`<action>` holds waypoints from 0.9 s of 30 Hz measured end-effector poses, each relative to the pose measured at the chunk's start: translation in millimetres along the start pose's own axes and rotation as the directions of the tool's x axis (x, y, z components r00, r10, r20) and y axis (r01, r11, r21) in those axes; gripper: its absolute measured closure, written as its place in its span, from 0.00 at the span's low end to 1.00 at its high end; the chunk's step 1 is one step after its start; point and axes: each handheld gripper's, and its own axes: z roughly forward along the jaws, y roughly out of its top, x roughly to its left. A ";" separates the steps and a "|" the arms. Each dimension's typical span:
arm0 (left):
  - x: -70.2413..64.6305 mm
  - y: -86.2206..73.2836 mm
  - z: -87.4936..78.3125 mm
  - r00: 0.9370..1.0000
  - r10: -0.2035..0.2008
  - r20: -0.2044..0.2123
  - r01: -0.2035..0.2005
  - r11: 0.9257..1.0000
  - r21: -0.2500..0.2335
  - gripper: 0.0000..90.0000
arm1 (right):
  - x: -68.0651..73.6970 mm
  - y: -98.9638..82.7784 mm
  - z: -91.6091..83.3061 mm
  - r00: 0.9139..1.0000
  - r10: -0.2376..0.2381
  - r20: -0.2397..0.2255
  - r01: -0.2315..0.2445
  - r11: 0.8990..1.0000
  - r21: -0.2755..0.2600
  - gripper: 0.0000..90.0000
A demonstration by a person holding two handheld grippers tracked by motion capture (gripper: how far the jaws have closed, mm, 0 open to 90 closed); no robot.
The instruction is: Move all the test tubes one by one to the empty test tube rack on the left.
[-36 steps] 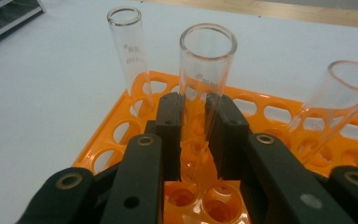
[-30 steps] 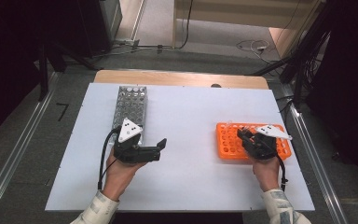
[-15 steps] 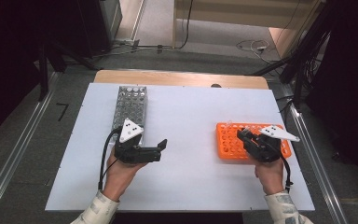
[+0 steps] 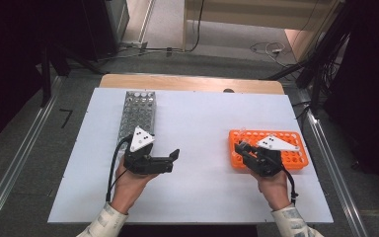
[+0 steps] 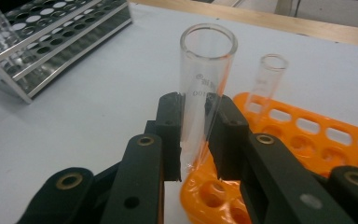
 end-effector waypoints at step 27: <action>-38.5 -2.8 12.0 0.994 0.071 0.078 -0.071 0.997 -0.009 0.19 | 78.2 0.6 48.5 0.973 -0.138 -0.185 0.154 0.985 0.076 0.81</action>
